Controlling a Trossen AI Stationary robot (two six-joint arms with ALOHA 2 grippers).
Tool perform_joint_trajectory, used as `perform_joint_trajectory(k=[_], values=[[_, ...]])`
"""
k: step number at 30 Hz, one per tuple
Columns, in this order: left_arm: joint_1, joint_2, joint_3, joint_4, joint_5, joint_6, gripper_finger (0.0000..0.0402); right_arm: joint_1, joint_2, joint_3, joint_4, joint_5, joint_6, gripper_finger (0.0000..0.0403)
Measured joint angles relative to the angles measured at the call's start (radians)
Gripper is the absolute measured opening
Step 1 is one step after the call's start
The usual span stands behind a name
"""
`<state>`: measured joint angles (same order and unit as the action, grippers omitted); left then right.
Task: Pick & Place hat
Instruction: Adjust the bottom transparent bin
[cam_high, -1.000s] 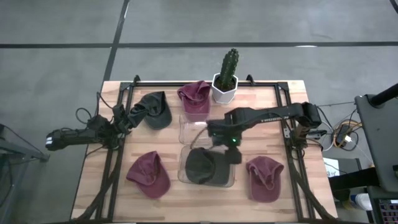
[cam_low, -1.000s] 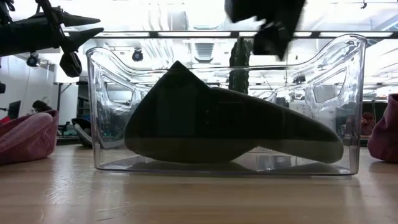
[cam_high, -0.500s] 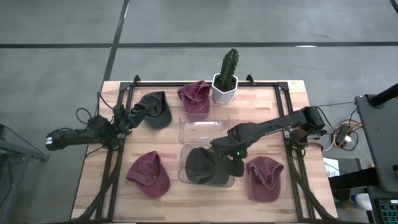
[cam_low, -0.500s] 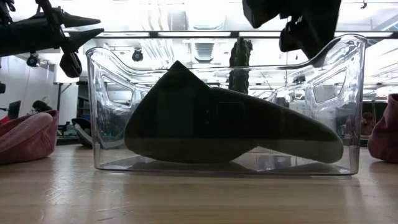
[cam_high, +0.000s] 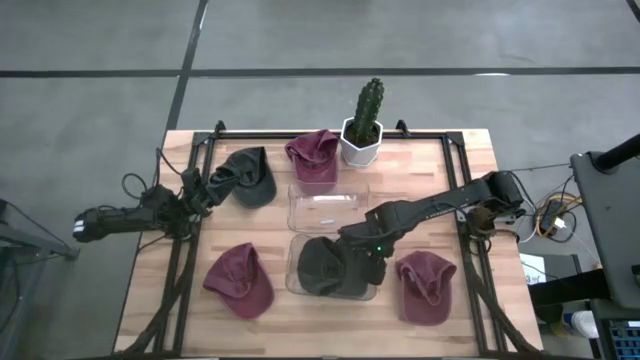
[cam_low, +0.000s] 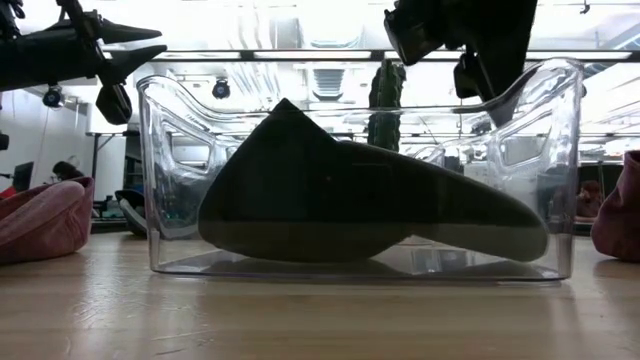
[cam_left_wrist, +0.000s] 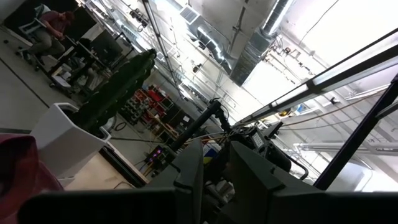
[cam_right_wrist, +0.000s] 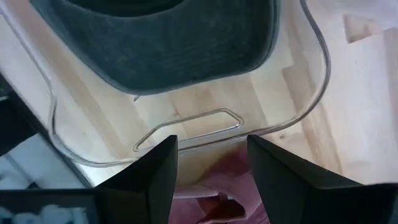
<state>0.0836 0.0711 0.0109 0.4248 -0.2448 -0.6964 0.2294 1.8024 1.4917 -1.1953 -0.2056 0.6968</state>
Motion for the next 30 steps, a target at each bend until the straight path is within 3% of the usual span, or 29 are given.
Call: perform_joint_trajectory(k=[13,19,30], values=[[0.0,0.0,0.0,0.001,0.0,-0.002,0.0074,-0.046,-0.001,-0.013,0.009,0.072,-0.045,0.0192],[0.0,0.0,0.0,0.001,0.0,-0.01,0.0074,-0.048,-0.001,-0.021,-0.013,0.051,-0.017,0.0192],[0.0,0.0,0.0,0.001,0.019,-0.039,0.0074,-0.045,-0.126,-0.012,0.005,0.085,0.033,0.0192]])
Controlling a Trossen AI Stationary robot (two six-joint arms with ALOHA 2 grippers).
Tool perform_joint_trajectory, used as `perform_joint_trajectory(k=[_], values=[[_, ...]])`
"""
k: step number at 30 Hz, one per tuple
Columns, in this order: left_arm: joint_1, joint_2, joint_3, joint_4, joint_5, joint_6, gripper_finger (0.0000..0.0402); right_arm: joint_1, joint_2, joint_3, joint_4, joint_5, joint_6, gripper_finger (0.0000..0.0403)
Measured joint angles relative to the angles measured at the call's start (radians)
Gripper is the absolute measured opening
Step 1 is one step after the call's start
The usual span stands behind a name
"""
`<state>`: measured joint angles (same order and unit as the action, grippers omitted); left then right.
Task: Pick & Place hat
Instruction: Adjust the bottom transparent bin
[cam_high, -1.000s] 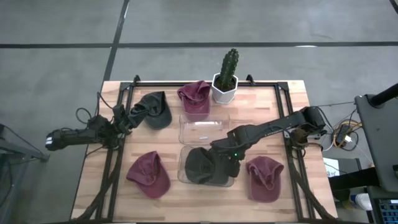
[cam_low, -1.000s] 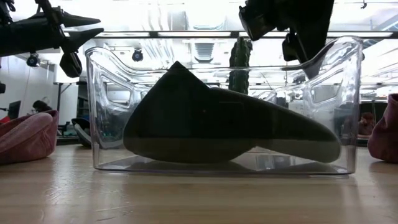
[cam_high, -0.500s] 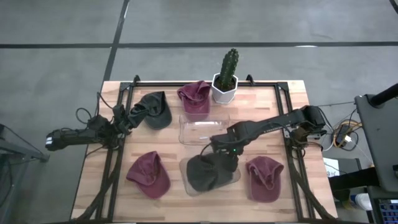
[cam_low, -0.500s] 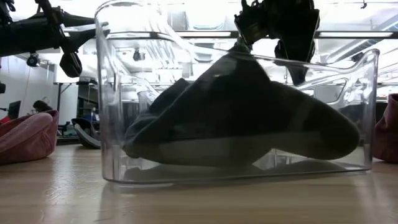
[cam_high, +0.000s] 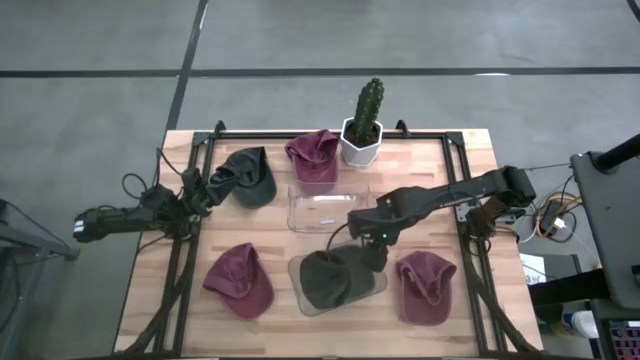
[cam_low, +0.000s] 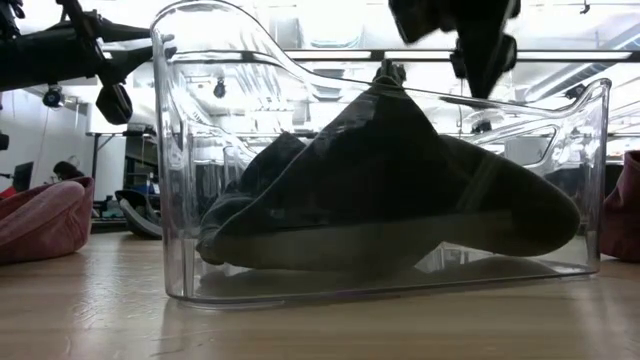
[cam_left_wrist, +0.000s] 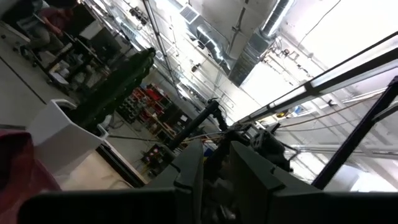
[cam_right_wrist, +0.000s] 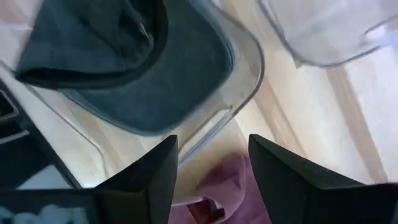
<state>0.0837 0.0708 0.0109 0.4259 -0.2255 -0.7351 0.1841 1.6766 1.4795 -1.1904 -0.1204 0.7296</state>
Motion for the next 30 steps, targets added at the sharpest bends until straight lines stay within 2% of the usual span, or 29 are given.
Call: perform_joint_trajectory(k=[2,7,10,14,21,25,30], values=[[-0.001,0.0,0.003,-0.004,0.053,-0.049,0.0074,0.0,-0.023,0.0,0.006,0.038,0.004,0.0192],[-0.021,0.025,0.043,-0.017,0.28,-0.169,0.0074,0.001,-0.089,-0.001,0.041,0.153,0.002,0.0192],[-0.067,0.081,0.099,-0.044,0.296,-0.185,0.0073,0.005,-0.112,-0.001,0.049,0.203,-0.02,0.0192],[-0.165,0.209,0.234,-0.2,0.282,-0.15,0.0069,0.006,-0.136,-0.001,0.051,0.253,-0.026,0.0192],[-0.367,0.519,0.517,-0.584,0.144,-0.129,0.0067,0.005,-0.198,-0.035,0.045,0.381,-0.06,0.0192],[-0.461,0.665,0.659,-0.737,0.05,-0.13,0.0066,0.005,-0.296,-0.066,0.05,0.432,-0.109,0.0192],[-0.54,0.818,0.79,-0.8,-0.025,-0.129,0.0066,0.006,-0.487,-0.176,0.169,0.461,-0.181,0.0192]])
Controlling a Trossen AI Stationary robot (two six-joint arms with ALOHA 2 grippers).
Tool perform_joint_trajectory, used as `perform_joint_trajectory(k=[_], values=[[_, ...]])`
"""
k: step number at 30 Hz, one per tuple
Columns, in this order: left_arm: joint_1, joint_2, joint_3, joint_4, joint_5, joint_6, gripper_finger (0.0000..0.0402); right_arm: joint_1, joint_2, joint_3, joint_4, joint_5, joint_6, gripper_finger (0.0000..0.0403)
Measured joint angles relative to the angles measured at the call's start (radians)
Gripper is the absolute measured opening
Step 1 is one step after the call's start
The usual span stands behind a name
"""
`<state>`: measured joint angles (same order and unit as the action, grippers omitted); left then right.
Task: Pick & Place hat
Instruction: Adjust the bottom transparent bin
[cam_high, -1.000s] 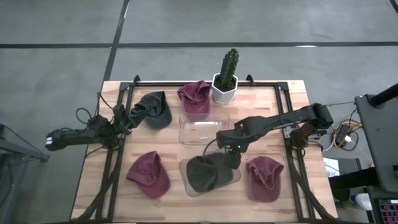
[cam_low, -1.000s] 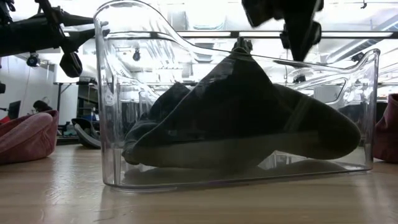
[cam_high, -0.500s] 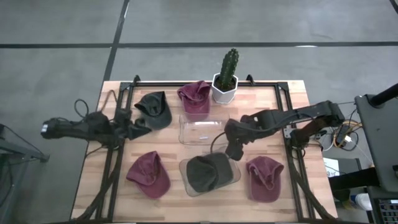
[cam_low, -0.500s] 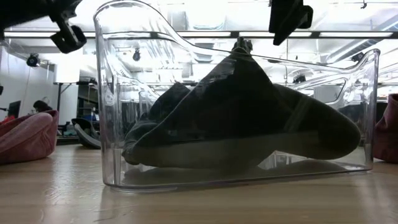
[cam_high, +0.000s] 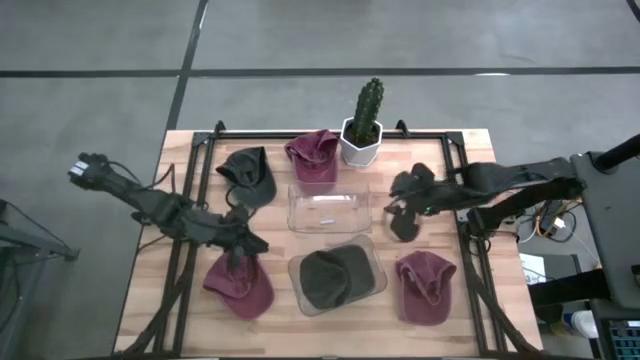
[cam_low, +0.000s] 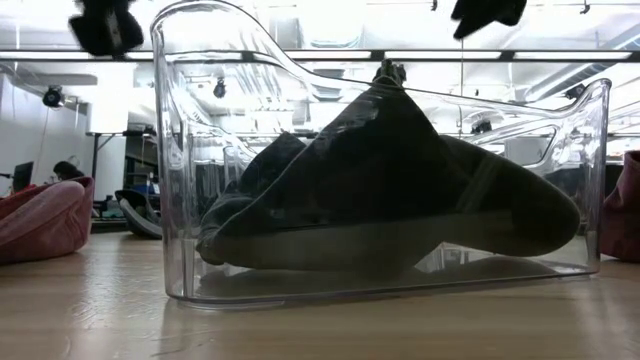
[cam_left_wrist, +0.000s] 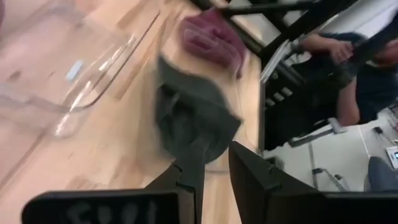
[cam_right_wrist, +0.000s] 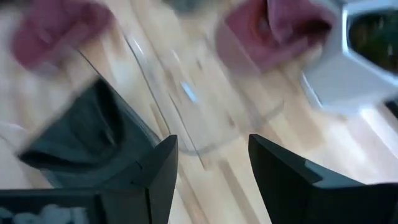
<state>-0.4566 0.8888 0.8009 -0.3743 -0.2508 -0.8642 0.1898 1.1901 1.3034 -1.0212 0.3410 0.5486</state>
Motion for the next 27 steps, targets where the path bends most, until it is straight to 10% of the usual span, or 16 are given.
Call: perform_joint_trajectory(k=[12,27], values=[[-0.01,0.376,0.209,-0.106,-0.039,-0.134,0.0066,0.0,-0.371,-0.37,0.486,-0.089,-0.08,0.0192],[-0.019,0.711,0.483,-0.347,0.003,-0.48,0.0066,0.002,-0.372,-0.378,0.486,-0.2,-0.156,0.0192]])
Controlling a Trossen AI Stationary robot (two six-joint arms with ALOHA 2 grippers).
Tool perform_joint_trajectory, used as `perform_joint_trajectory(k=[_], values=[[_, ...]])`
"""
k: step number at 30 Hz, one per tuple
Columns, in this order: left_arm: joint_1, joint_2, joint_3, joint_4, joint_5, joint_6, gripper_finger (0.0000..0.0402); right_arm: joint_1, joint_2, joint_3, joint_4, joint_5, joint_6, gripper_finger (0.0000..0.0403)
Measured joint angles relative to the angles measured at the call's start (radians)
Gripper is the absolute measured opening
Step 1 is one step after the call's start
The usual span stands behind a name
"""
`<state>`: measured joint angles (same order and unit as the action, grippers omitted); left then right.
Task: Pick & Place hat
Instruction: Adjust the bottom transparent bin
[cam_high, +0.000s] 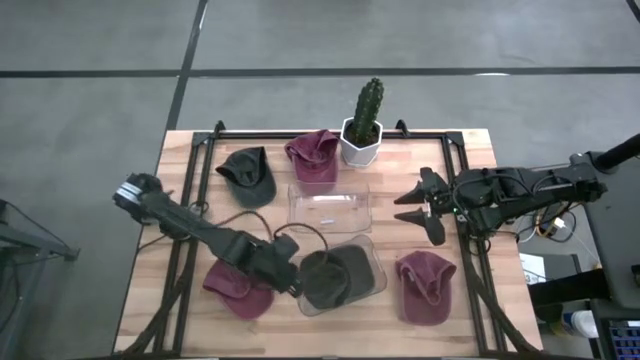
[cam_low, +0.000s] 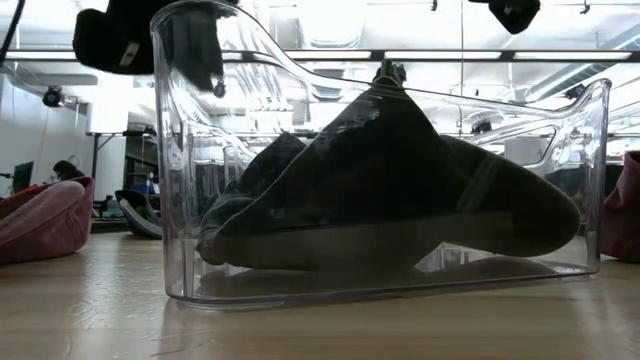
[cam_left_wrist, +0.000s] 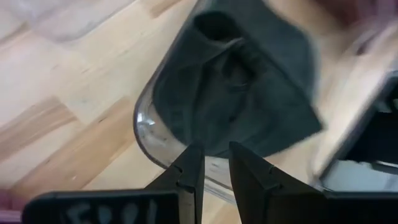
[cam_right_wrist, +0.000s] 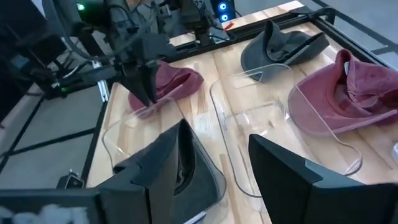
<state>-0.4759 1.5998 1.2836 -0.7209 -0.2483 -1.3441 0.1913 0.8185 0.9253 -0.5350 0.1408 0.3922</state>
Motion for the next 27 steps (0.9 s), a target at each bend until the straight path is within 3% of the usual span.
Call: perform_joint_trajectory(k=[7,27], values=[[0.004,0.069,0.078,-0.108,-0.007,-0.06,0.0066,0.001,0.0,0.0,0.0,-0.022,-0.011,0.0192],[0.053,0.085,0.072,-0.188,-0.016,-0.097,0.0066,0.001,0.0,0.0,-0.001,-0.023,-0.027,0.0192]])
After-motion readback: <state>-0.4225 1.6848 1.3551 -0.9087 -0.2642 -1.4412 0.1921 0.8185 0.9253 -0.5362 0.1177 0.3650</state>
